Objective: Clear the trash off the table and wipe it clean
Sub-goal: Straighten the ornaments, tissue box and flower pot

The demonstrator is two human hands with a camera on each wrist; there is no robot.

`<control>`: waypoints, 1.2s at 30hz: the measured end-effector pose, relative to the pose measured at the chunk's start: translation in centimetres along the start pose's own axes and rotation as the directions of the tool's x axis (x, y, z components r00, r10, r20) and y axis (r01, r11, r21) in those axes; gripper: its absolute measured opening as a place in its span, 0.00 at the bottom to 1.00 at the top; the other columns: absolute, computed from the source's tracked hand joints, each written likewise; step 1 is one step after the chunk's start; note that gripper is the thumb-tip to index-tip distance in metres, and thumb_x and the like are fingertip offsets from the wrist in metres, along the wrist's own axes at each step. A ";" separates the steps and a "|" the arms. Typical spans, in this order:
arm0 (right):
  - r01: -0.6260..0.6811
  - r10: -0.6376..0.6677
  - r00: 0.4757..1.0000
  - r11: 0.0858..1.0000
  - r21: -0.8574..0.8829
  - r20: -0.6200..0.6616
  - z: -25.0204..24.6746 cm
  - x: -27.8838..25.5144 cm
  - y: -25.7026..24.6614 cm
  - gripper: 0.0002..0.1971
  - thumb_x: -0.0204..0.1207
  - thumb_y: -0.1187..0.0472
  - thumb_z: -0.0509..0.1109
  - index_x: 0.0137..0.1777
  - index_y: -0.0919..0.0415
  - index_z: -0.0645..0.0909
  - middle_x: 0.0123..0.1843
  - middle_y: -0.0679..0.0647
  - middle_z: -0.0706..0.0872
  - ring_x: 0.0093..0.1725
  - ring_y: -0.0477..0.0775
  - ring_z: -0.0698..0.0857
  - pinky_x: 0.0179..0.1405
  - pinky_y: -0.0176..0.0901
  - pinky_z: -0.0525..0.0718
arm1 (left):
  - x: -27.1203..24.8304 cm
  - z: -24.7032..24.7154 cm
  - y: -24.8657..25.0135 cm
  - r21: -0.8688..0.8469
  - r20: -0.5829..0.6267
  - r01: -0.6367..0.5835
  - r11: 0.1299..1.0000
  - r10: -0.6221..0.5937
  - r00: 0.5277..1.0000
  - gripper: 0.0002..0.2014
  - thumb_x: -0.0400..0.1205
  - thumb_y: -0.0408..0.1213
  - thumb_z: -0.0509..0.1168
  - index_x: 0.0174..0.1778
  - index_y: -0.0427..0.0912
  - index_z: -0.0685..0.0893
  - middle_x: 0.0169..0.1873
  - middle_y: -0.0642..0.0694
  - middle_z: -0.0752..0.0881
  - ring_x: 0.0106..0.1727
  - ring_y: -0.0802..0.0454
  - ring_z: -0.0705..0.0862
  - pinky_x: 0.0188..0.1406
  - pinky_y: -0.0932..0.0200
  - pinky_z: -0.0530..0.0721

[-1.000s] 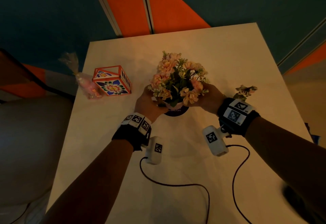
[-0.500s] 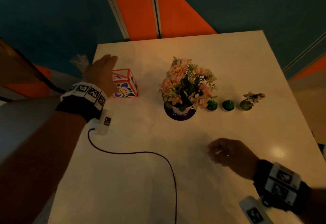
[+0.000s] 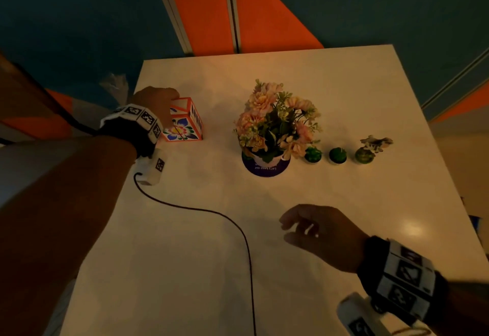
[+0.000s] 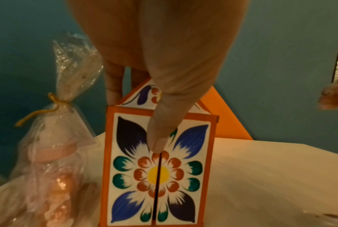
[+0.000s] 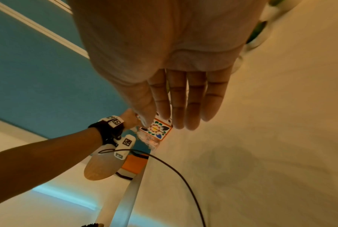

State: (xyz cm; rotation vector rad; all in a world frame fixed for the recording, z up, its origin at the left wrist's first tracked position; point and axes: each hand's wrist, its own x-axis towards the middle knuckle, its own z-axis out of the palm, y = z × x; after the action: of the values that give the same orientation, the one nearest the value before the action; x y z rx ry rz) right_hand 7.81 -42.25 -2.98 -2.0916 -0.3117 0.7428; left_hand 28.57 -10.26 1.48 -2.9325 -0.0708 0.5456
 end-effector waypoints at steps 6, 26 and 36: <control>0.235 -0.243 0.958 0.969 -0.070 -0.152 0.2 5.0 -7.5 0.15 0.79 0.63 0.68 0.66 0.57 0.79 0.62 0.50 0.83 0.47 0.47 0.82 0.46 0.34 0.78 | -0.4 0.1 0.0 -0.053 -0.016 0.013 0.999 -0.014 1.000 0.35 0.71 0.39 0.78 0.74 0.45 0.72 0.69 0.39 0.78 0.67 0.37 0.78 0.65 0.45 0.77; -0.016 -0.065 0.995 0.645 -0.764 -0.075 -0.1 20.1 -17.6 0.23 0.74 0.59 0.68 0.68 0.60 0.70 0.64 0.61 0.77 0.66 0.66 0.71 0.51 0.54 0.73 | -3.1 2.3 -0.5 -0.283 -0.201 -0.306 0.909 0.256 0.945 0.23 0.64 0.38 0.79 0.56 0.42 0.87 0.48 0.38 0.89 0.51 0.38 0.86 0.48 0.54 0.79; -0.047 0.032 0.999 0.676 -0.735 -0.034 -0.5 19.8 -15.6 0.31 0.73 0.59 0.74 0.72 0.66 0.64 0.60 0.63 0.82 0.55 0.66 0.83 0.47 0.52 0.81 | -3.8 3.2 2.0 -0.309 -0.182 -0.347 0.886 0.303 0.936 0.23 0.65 0.40 0.77 0.57 0.44 0.85 0.49 0.40 0.87 0.54 0.42 0.84 0.50 0.55 0.80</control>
State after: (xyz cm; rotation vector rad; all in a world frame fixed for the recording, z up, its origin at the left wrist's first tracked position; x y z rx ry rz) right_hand 24.54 -24.13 2.06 -2.8815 -0.6448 0.6823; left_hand 23.95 -12.03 -0.46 -3.3324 0.3924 0.4179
